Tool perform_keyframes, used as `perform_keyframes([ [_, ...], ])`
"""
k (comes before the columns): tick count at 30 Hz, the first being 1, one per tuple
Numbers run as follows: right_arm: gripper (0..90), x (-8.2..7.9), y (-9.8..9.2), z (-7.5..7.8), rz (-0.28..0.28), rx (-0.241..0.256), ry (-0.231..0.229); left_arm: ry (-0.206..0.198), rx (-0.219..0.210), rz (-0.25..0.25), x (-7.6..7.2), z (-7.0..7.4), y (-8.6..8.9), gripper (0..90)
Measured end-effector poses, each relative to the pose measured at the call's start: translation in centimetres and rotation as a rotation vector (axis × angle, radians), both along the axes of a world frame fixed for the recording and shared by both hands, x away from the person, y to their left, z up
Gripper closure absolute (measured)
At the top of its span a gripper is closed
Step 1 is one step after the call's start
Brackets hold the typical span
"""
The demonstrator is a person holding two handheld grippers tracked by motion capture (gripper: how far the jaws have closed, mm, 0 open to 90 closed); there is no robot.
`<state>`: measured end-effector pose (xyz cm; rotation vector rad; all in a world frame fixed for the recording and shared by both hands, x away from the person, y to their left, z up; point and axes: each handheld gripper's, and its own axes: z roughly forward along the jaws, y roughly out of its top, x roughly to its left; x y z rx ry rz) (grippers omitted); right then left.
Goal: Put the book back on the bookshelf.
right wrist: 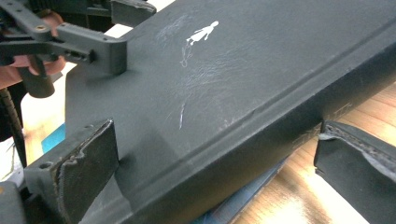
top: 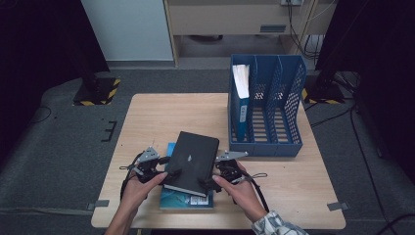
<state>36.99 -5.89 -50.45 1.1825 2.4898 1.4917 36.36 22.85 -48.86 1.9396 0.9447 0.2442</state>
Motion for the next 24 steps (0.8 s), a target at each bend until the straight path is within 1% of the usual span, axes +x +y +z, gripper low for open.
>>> perform_keyframes([
  [4,0.0,0.2,-0.1,-0.1,-0.008,0.004,0.007,0.002,0.005,0.0,0.0,0.1,-0.2,25.6],
  [6,0.0,0.3,-0.2,-0.1,-0.017,0.01,0.018,0.0,0.007,-0.014,0.1,0.1,-0.1,25.5],
  [8,0.0,0.5,-0.1,0.0,-0.012,0.002,0.015,-0.001,0.01,-0.021,0.2,0.1,0.0,25.1],
  [10,0.0,0.5,-0.2,-0.1,-0.011,0.003,0.014,0.001,0.008,-0.028,0.4,0.0,-0.1,22.6],
  [14,0.0,0.6,-0.2,-0.1,-0.015,0.007,0.032,0.026,0.003,-0.04,1.0,-0.1,-0.4,16.5],
  [18,0.0,0.9,-0.2,-0.2,-0.03,0.019,0.068,0.039,-0.001,-0.046,1.3,-0.2,-0.5,13.9],
  [23,0.0,1.3,-0.3,-0.6,-0.041,0.051,0.112,0.071,-0.035,-0.065,1.7,-0.5,-0.4,13.7],
  [24,0.0,1.4,-0.3,-0.7,-0.042,0.055,0.119,0.071,-0.038,-0.071,1.8,-0.6,-0.4,13.7],
])
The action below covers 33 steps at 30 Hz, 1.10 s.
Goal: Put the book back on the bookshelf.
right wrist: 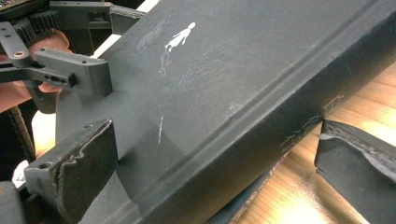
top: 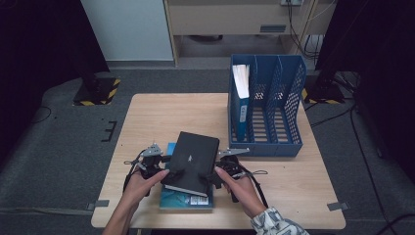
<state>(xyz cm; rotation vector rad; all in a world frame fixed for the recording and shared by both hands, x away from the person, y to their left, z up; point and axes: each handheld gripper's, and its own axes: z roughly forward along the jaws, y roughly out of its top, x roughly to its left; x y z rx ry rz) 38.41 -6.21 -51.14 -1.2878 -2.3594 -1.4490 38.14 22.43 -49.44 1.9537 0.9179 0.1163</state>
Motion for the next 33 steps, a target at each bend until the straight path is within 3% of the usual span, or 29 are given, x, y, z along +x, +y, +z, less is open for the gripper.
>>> perform_keyframes([
  [19,0.0,1.2,0.0,-1.4,0.004,0.11,0.104,0.006,-0.021,-0.029,0.5,-0.3,-0.1,12.0],
  [23,0.0,1.3,0.1,-1.3,0.004,0.108,0.111,-0.003,-0.02,-0.02,0.4,-0.1,0.0,15.2],
  [33,1.3,0.6,0.2,0.2,-0.005,0.062,0.014,-0.057,-0.038,0.001,-0.1,1.1,0.4,29.0],
])
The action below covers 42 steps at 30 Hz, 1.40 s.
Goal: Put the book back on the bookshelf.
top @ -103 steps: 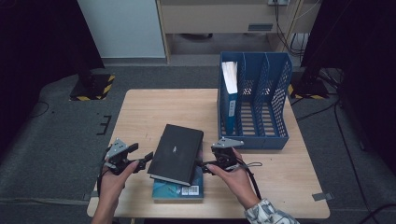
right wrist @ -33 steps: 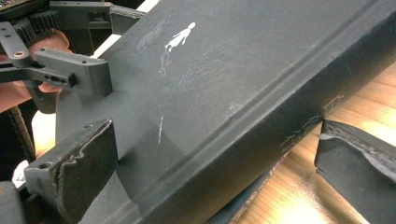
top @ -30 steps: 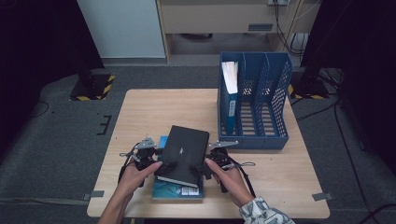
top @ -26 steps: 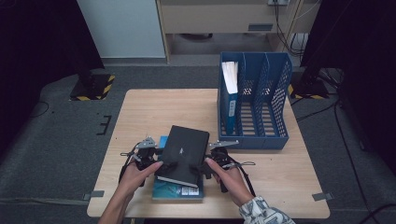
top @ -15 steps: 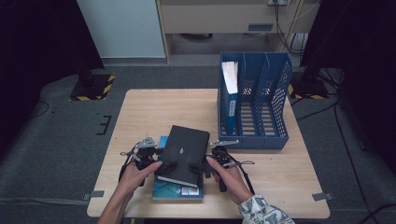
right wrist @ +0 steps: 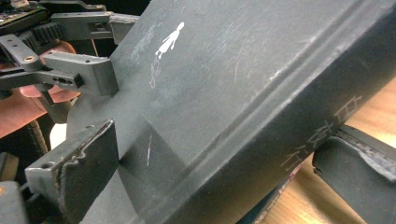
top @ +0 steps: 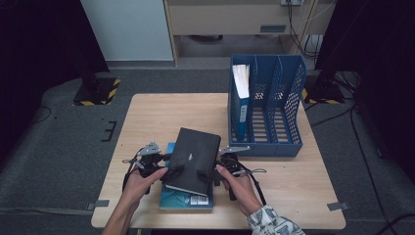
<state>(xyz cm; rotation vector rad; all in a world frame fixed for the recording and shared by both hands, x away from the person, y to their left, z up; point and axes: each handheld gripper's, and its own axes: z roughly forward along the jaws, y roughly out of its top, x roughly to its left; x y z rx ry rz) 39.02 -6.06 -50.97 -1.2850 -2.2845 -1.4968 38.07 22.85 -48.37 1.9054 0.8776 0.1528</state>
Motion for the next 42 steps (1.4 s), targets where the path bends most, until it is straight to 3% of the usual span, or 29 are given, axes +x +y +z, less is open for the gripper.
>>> perform_keyframes([
  [7,6.4,-0.4,0.0,2.0,-0.004,-0.036,-0.092,-0.016,-0.022,0.006,-0.3,0.8,0.5,32.9],
  [18,9.6,-0.2,0.2,3.3,0.012,-0.077,-0.16,-0.056,0.003,0.027,-0.6,1.9,0.7,38.7],
  [23,12.1,-0.1,0.3,3.9,0.017,-0.085,-0.185,-0.071,0.022,0.027,-0.7,2.4,0.7,39.2],
  [42,16.9,0.7,1.1,5.3,0.014,-0.112,-0.229,-0.096,0.012,0.061,-0.4,3.3,1.1,46.5],
])
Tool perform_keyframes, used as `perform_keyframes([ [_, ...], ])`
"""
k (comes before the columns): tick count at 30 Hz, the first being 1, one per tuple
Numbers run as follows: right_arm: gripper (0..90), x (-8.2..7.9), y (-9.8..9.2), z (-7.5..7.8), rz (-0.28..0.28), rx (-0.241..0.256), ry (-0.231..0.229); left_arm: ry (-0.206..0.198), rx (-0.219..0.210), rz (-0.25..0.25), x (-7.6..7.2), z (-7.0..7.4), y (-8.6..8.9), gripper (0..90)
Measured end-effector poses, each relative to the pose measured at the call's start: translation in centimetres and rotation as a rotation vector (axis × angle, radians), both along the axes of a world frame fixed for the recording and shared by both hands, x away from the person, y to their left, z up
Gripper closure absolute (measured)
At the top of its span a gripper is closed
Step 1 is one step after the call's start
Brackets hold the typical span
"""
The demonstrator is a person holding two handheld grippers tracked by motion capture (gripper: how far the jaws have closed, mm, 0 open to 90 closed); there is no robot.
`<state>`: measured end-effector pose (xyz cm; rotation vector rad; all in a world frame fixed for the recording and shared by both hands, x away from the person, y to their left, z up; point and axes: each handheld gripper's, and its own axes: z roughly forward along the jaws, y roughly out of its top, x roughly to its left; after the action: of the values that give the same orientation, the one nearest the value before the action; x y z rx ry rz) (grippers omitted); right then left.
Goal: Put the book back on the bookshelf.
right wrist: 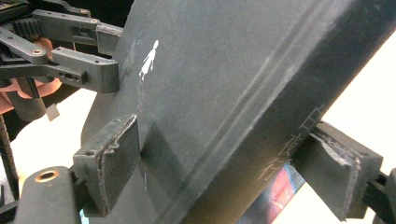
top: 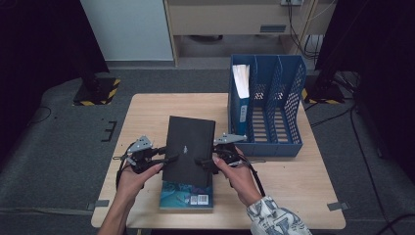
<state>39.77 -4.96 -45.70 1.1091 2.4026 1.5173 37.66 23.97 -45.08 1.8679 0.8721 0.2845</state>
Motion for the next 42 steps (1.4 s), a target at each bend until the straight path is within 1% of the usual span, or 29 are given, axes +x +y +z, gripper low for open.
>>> perform_keyframes([
  [5,17.7,0.0,0.0,0.0,-0.001,0.003,-0.009,-0.003,0.008,0.006,-0.1,0.1,-0.1,46.5],
  [10,19.6,-0.1,-0.1,0.2,-0.001,0.009,-0.021,-0.009,0.025,0.008,-0.1,0.3,-0.1,46.5],
  [13,20.8,-0.2,0.0,0.4,0.002,0.001,-0.033,-0.01,0.032,0.013,-0.2,0.5,-0.1,46.4],
  [18,22.6,-0.4,-0.1,0.7,0.016,0.015,-0.05,-0.014,0.04,0.008,-0.4,0.5,0.0,46.4],
  [23,23.0,-0.3,0.1,1.2,0.026,0.011,-0.06,-0.022,0.051,0.001,-0.4,0.8,-0.1,46.4],
  [25,23.5,-0.3,0.3,1.5,0.019,-0.001,-0.067,-0.023,0.049,0.004,-0.4,0.8,-0.1,46.4],
  [30,23.2,0.0,0.7,2.0,0.016,-0.033,-0.076,-0.022,0.046,0.018,-0.4,0.8,-0.1,46.7],
  [31,23.0,0.0,0.8,2.0,0.015,-0.035,-0.071,-0.022,0.048,0.024,-0.4,0.8,-0.1,46.9],
  [33,22.7,0.2,0.9,2.1,0.011,-0.039,-0.078,-0.028,0.052,0.031,-0.3,0.9,-0.1,46.9],
  [36,22.7,0.5,1.1,2.2,0.009,-0.041,-0.097,-0.033,0.056,0.041,-0.1,1.0,-0.1,48.2],
  [40,22.9,1.3,1.4,2.5,0.0,-0.049,-0.124,-0.061,0.086,0.066,0.4,1.4,-0.4,49.9],
  [42,23.0,1.7,1.5,2.6,-0.011,-0.056,-0.142,-0.074,0.093,0.08,0.7,1.6,-0.4,52.1],
])
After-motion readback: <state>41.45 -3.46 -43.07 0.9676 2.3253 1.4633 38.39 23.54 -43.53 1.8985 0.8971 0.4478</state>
